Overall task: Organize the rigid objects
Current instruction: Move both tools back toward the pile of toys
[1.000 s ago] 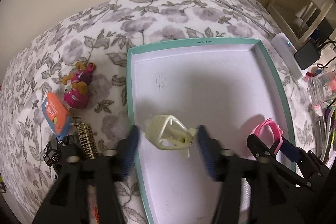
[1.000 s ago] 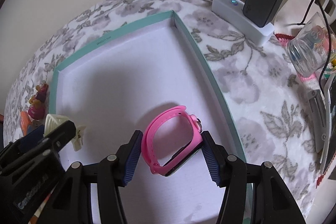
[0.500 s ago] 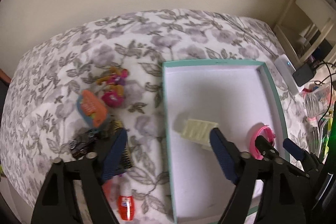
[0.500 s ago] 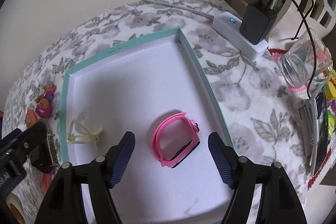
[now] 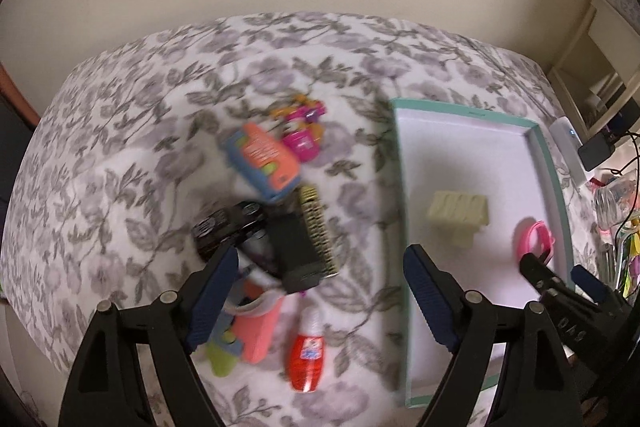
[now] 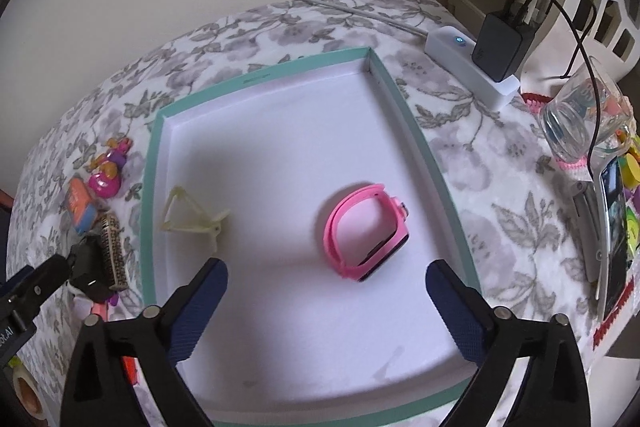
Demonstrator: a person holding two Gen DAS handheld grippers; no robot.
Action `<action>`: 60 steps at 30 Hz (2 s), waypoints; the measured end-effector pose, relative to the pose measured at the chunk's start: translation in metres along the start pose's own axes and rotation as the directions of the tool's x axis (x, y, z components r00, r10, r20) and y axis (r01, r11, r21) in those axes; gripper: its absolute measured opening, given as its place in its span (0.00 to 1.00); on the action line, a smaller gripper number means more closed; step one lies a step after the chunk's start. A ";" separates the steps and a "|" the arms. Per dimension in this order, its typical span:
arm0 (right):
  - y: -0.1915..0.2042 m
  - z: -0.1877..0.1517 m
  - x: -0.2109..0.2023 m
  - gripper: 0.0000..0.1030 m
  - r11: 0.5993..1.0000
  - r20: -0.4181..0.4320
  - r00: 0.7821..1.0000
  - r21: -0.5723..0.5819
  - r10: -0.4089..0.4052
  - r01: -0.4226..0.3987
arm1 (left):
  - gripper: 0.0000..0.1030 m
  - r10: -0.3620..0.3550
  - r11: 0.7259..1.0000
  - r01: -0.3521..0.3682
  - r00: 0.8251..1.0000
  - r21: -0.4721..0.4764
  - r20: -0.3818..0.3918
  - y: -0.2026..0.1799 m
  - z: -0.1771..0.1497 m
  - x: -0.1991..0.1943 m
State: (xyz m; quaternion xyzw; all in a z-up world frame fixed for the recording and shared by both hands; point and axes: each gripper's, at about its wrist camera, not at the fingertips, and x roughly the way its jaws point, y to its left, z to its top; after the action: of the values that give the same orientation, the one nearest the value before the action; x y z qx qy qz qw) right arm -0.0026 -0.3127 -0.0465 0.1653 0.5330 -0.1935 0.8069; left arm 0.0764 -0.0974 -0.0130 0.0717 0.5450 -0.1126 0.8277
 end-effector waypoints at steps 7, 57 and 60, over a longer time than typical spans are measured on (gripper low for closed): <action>0.014 -0.008 -0.010 1.00 1.000 0.015 1.000 -0.031 0.005 -0.004 | 0.83 0.050 0.997 -0.049 0.999 -0.063 0.014 0.044 -0.017 -0.004; 0.199 -0.103 0.008 0.56 0.862 -0.170 0.976 -0.464 0.138 -0.203 | 0.83 -0.039 0.963 -0.026 0.972 -0.269 -0.234 0.128 -0.056 0.038; 0.198 -0.105 0.014 0.49 0.862 -0.183 0.975 -0.466 0.125 -0.198 | 0.83 -0.065 0.969 0.006 0.970 -0.247 -0.233 0.115 -0.052 0.041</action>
State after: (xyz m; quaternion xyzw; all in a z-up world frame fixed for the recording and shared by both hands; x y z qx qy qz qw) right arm 0.0154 -0.0929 -0.0867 0.0174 0.6065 0.0263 0.7945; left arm 0.0766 0.0220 -0.0711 -0.0274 0.6515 -0.0501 0.7565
